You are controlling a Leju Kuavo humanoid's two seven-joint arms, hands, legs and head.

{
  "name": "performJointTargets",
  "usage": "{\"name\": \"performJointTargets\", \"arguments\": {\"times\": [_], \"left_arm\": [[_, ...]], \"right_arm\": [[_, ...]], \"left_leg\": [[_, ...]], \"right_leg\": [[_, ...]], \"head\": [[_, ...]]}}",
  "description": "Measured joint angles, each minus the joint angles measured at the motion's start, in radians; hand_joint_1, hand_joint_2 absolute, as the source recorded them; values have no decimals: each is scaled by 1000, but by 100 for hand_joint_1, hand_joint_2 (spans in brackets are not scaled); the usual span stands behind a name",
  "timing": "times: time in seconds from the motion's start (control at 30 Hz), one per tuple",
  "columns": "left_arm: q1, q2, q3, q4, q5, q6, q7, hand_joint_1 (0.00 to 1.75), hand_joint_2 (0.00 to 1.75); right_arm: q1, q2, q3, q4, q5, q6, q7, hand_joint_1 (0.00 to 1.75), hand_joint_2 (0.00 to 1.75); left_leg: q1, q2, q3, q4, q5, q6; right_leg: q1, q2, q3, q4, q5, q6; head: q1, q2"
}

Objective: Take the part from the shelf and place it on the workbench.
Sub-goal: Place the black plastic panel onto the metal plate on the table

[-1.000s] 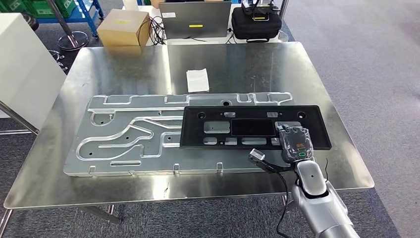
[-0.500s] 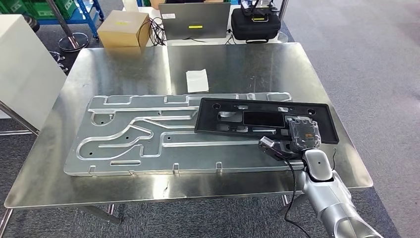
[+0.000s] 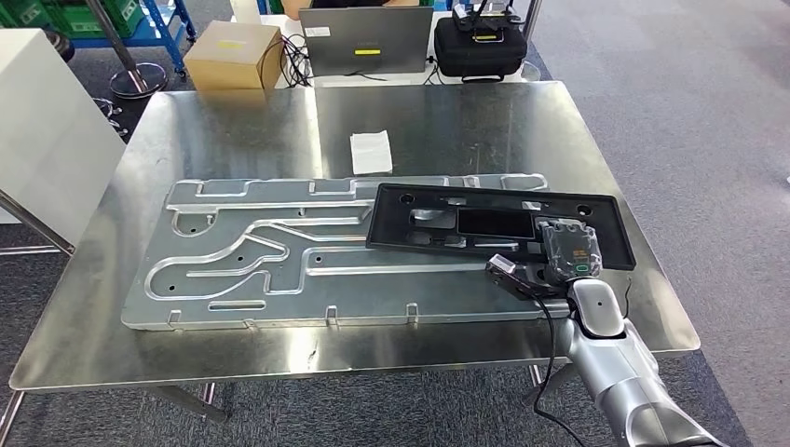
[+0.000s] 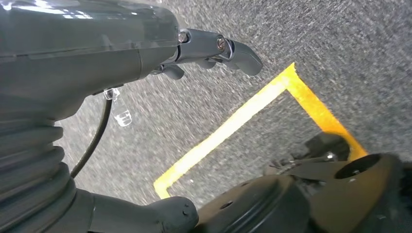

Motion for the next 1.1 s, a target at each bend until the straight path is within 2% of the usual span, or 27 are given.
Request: {"name": "performJointTargets", "arguments": {"times": [0.2, 0.4, 0.53, 0.77, 0.93, 1.1], "left_arm": [[0, 2, 13, 0, -1, -6, -19, 0, 175], [-7, 2, 16, 0, -6, -9, -21, 0, 175], [-8, 3, 19, 0, -6, -13, -16, 0, 175], [-8, 2, 24, 0, -7, -16, -10, 0, 175], [-38, -42, 25, -1, -11, 25, 74, 0, 175], [-75, -78, 25, -1, -11, 21, 80, 0, 175]], "right_arm": [[9, 28, 27, -5, 8, -15, -54, 175, 175], [22, 119, 126, -64, 45, 56, -44, 175, 175], [33, 156, 199, -94, 54, 70, -33, 175, 175], [46, 177, 245, -113, 52, 68, -31, 175, 175], [46, 193, 267, -111, 49, 67, -19, 175, 175], [42, 203, 280, -99, 45, 53, -9, 175, 175]], "left_leg": [[0, 3, 0, 0, 0, 0], [1, 7, 2, 0, -1, -1], [1, 6, 2, 0, -1, -2], [1, 6, 2, -1, -2, -3], [-1, 4, 1, -1, -2, -3], [-1, 5, 2, -1, -2, -3]], "right_leg": [[0, 4, 0, 1, 0, 0], [1, 9, -3, 3, 0, -1], [1, 7, -2, 3, -2, -2], [1, 7, -2, 3, -3, -3], [-1, 6, -2, 3, -2, -3], [-1, 7, -1, 3, -2, -3]], "head": [[0, 0], [0, 0], [0, 0], [0, 0], [0, 0], [0, 0]]}}
